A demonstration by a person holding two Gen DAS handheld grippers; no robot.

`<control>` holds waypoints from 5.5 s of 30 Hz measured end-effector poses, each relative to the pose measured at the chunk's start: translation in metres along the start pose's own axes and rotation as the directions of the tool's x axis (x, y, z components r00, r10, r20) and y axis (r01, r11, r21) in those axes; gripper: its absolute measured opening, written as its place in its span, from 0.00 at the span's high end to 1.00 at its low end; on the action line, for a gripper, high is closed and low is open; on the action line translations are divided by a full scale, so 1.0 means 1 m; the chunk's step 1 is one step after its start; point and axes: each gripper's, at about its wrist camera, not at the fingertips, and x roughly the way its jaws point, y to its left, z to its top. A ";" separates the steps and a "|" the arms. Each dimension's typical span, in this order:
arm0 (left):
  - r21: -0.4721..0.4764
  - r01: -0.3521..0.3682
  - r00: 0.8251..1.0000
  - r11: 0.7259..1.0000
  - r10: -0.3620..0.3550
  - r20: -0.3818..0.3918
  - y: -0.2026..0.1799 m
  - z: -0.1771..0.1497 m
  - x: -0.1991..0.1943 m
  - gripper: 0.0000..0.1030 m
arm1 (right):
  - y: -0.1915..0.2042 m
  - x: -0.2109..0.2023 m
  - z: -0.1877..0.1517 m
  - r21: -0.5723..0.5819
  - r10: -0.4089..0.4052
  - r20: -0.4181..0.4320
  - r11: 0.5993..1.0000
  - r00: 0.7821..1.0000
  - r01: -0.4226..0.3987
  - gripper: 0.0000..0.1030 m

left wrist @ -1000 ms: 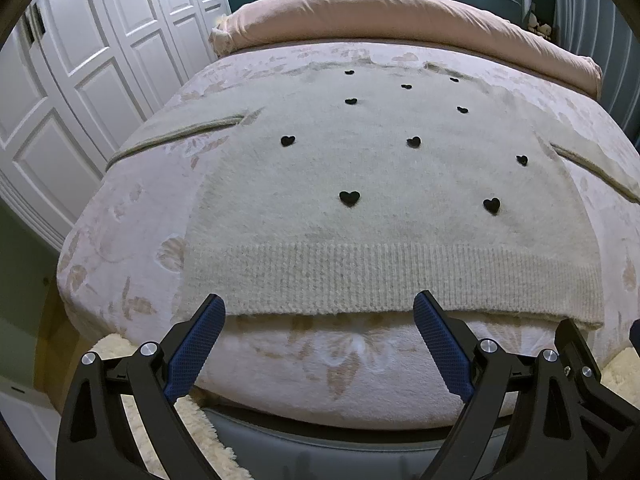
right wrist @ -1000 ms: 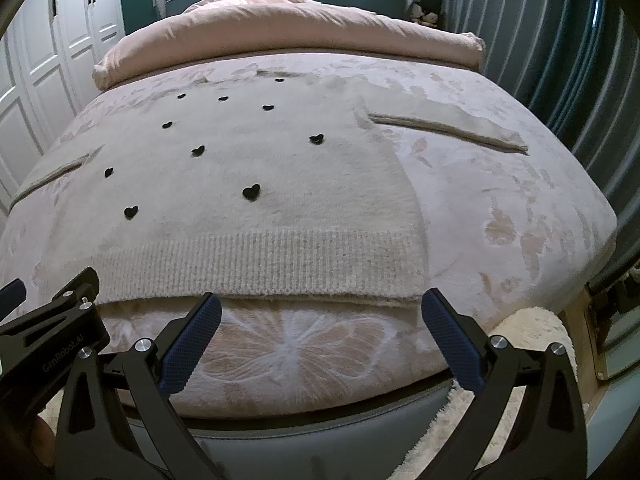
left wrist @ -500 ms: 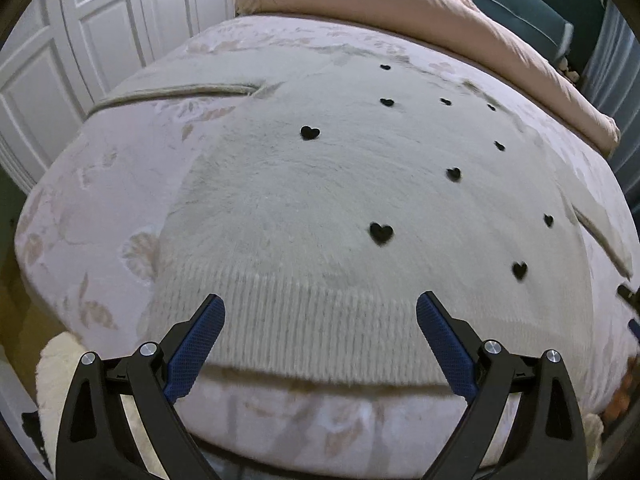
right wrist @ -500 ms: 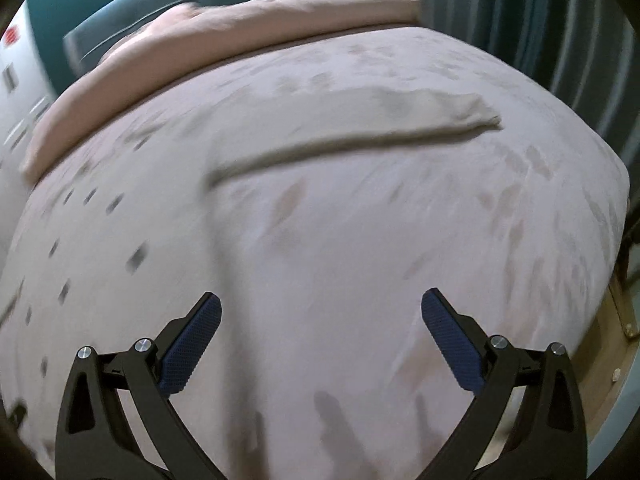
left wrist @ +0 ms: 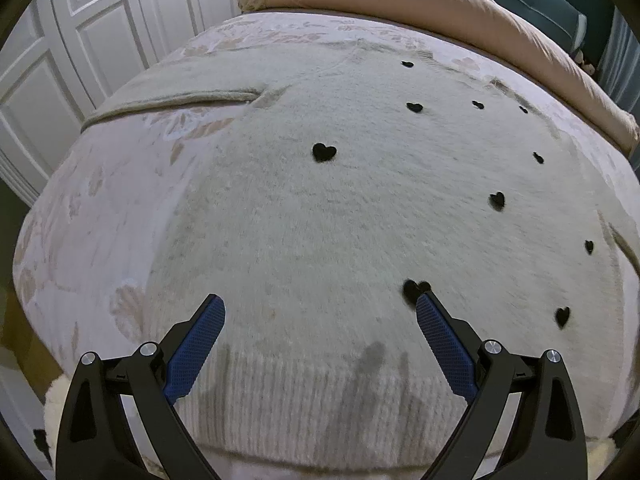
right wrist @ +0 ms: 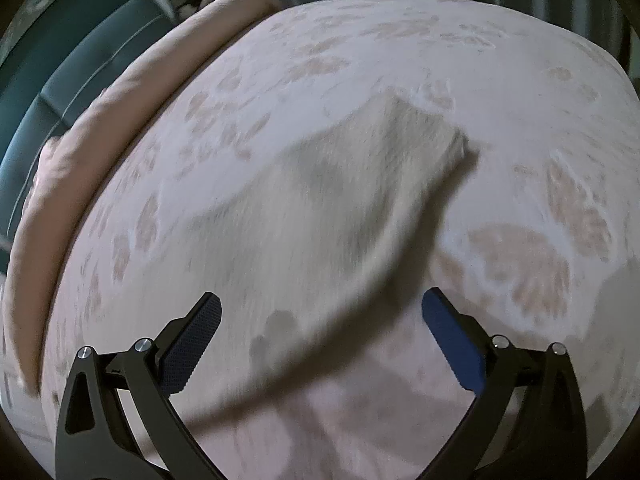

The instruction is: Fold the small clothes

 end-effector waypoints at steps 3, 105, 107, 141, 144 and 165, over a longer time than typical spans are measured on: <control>0.001 -0.009 1.000 1.000 0.009 0.004 0.001 0.004 0.005 0.08 | 0.009 0.005 0.017 0.022 0.012 0.028 1.000 1.000 -0.013 0.42; -0.176 0.364 0.928 0.915 -0.339 0.155 -0.009 0.174 0.134 0.80 | 0.230 -0.043 -0.232 -0.737 0.198 -0.061 0.652 0.978 -0.178 0.79; -0.197 0.366 0.925 0.909 -0.333 0.184 0.016 0.167 0.112 0.65 | 0.228 -0.048 -0.234 -0.726 0.214 -0.046 0.664 0.976 -0.180 0.71; -0.337 0.371 0.863 0.865 -0.187 0.469 0.231 0.280 -0.007 0.92 | 0.218 -0.047 -0.251 -0.716 0.240 -0.023 0.673 0.970 -0.184 0.61; -0.122 0.454 0.810 0.882 -0.352 0.469 0.124 0.286 -0.037 0.92 | 0.218 -0.047 -0.250 -0.713 0.244 -0.026 0.675 0.969 -0.189 0.61; -0.401 0.434 0.901 0.806 -0.390 0.191 0.036 0.157 0.093 0.59 | 0.225 -0.093 -0.245 -0.602 0.415 -0.140 0.685 0.899 -0.411 0.24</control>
